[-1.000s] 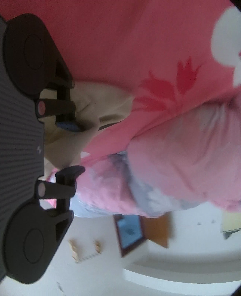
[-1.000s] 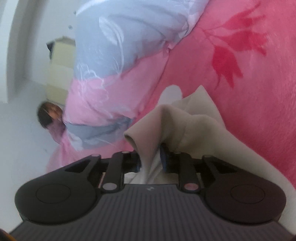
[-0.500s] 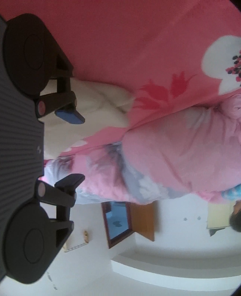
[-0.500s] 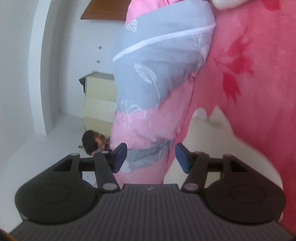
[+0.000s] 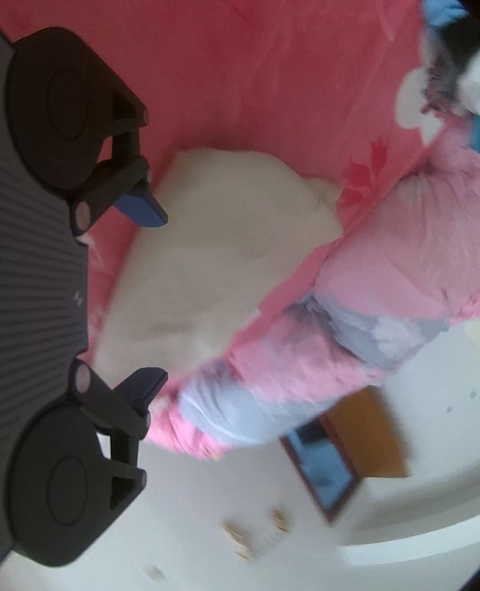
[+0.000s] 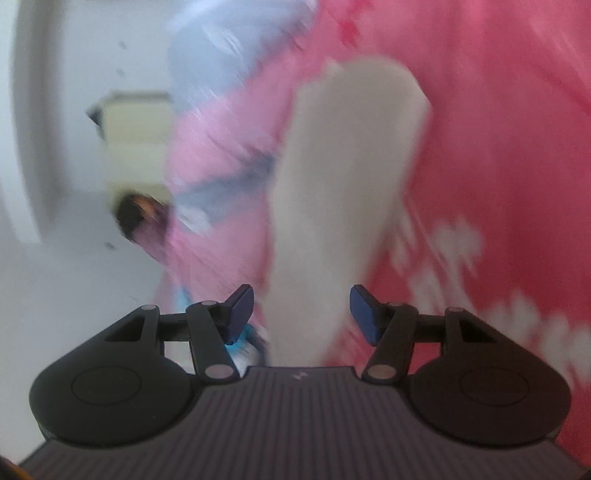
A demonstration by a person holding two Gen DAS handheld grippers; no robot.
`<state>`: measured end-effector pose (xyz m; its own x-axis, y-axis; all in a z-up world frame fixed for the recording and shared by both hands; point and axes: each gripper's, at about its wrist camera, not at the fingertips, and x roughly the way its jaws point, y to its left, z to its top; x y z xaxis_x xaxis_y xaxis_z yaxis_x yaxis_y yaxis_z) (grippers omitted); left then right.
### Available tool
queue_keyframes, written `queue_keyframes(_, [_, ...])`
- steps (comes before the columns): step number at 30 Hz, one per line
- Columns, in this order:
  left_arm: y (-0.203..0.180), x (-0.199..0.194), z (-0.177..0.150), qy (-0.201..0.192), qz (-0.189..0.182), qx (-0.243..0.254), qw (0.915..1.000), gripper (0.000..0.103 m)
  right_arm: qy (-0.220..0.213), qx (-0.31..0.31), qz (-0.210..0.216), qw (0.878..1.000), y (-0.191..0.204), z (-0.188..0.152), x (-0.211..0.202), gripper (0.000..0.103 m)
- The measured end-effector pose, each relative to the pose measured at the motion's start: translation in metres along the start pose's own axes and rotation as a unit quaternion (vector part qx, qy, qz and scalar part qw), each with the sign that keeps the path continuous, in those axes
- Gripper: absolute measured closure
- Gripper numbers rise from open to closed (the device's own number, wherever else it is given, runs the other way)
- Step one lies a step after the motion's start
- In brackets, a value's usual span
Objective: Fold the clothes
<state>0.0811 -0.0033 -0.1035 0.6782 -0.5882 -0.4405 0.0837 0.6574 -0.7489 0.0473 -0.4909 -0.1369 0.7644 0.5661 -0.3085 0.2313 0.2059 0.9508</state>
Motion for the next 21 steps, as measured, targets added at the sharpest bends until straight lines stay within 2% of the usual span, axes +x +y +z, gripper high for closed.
queue_keyframes(3, [0.001,0.009,-0.015,-0.007,0.015,0.018,0.9997,0.019,0.018,-0.007,-0.037,0.999,-0.009,-0.019,0.008,0.045])
queue_keyframes(5, [0.004,0.015,-0.021,-0.01,0.023,0.016,0.9996,0.019,0.006,-0.021,-0.049,0.999,-0.011,-0.025,0.01,0.046])
queue_keyframes(11, [0.023,0.025,-0.022,-0.042,0.038,-0.023,0.9981,0.019,-0.041,-0.039,-0.044,0.997,-0.011,-0.022,0.02,0.046])
queue_keyframes(21, [0.038,0.041,-0.004,-0.07,0.03,-0.031,0.9966,0.018,-0.097,-0.04,-0.022,0.994,-0.014,0.004,0.043,0.046])
